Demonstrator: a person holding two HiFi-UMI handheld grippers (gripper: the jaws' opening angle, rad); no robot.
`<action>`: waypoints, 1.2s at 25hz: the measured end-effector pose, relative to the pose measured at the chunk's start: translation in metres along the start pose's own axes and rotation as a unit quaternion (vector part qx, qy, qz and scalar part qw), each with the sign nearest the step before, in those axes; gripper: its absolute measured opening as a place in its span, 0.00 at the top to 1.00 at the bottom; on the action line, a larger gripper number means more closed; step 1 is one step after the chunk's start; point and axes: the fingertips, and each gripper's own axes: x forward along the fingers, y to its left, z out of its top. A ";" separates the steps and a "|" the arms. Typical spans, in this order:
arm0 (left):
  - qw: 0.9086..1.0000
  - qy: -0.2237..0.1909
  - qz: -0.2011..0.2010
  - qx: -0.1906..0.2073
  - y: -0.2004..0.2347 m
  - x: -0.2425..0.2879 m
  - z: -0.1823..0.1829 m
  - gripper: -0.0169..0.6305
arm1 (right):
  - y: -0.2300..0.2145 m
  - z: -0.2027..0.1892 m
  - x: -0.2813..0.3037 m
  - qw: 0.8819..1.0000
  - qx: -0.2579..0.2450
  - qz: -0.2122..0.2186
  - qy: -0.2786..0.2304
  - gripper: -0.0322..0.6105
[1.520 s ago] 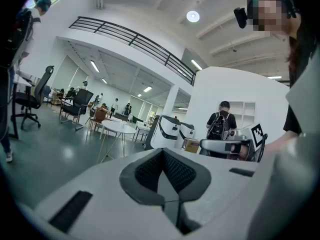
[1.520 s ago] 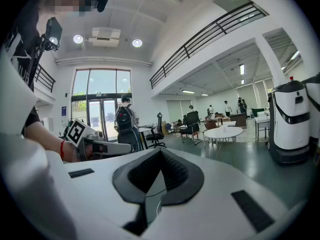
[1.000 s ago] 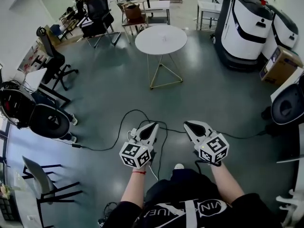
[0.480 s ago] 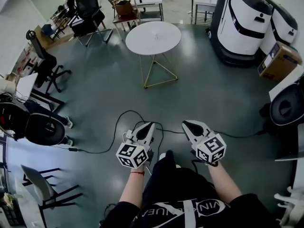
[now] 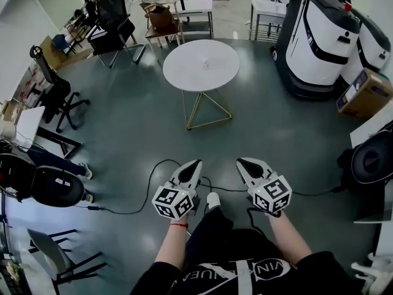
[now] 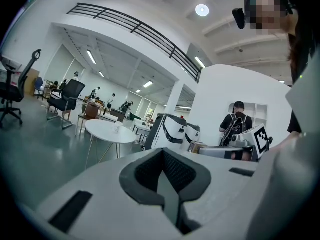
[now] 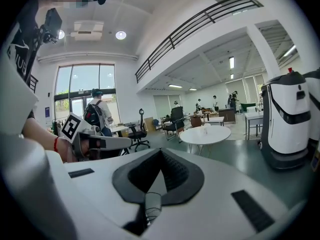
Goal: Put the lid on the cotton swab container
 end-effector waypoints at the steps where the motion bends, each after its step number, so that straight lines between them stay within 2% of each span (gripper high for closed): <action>1: 1.000 -0.002 -0.002 0.001 0.009 0.009 0.010 0.96 | -0.007 0.009 0.012 1.000 0.001 -0.002 -0.001 0.95; 5: 1.000 -0.005 -0.004 0.005 0.048 0.037 0.041 0.96 | -0.032 0.039 0.060 1.000 0.002 -0.006 -0.009 0.95; 14: 1.000 -0.003 -0.006 0.011 0.127 0.092 0.079 0.96 | -0.074 0.069 0.147 1.000 0.000 -0.006 -0.016 0.95; 26: 0.999 0.014 -0.029 -0.001 0.162 0.159 0.088 0.96 | -0.126 0.077 0.198 1.000 0.014 -0.019 0.000 0.95; 30: 1.000 0.015 -0.023 -0.002 0.183 0.189 0.097 0.96 | -0.157 0.078 0.226 1.000 0.009 -0.018 0.009 0.95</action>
